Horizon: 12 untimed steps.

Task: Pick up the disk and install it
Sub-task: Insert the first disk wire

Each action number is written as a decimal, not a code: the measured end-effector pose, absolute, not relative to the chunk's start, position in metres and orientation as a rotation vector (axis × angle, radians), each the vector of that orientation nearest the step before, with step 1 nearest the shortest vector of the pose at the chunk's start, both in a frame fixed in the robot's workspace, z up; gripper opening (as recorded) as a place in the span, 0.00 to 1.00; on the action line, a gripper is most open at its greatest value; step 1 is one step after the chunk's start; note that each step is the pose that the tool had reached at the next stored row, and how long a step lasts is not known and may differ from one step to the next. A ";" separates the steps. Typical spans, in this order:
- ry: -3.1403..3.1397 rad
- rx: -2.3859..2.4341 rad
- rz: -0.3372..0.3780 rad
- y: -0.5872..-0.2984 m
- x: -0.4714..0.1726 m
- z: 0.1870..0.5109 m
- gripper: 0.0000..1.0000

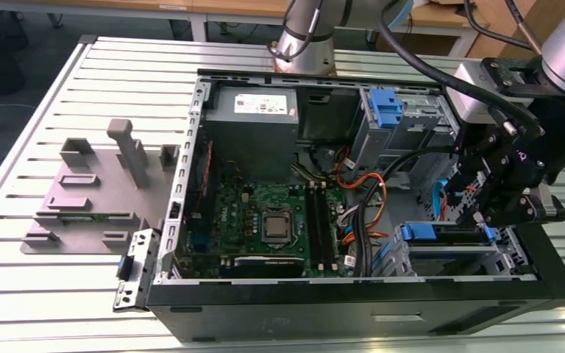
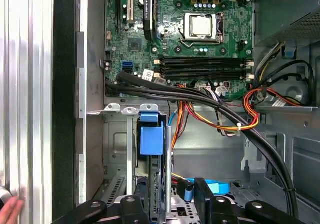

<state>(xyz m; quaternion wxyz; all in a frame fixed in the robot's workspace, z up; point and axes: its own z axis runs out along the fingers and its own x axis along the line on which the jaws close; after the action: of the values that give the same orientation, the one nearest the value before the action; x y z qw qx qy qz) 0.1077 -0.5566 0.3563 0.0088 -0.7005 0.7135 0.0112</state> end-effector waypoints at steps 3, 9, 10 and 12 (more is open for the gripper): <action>2.229 -2.188 0.035 -0.557 0.108 0.356 0.49; 2.229 -2.188 0.035 -0.557 0.108 0.356 0.36; 2.229 -2.188 0.035 -0.557 0.108 0.356 0.30; 2.229 -2.188 0.035 -0.557 0.108 0.356 0.24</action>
<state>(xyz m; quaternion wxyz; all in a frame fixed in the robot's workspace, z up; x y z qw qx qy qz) 0.1077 -0.5565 0.3561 0.0088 -0.7005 0.7135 0.0113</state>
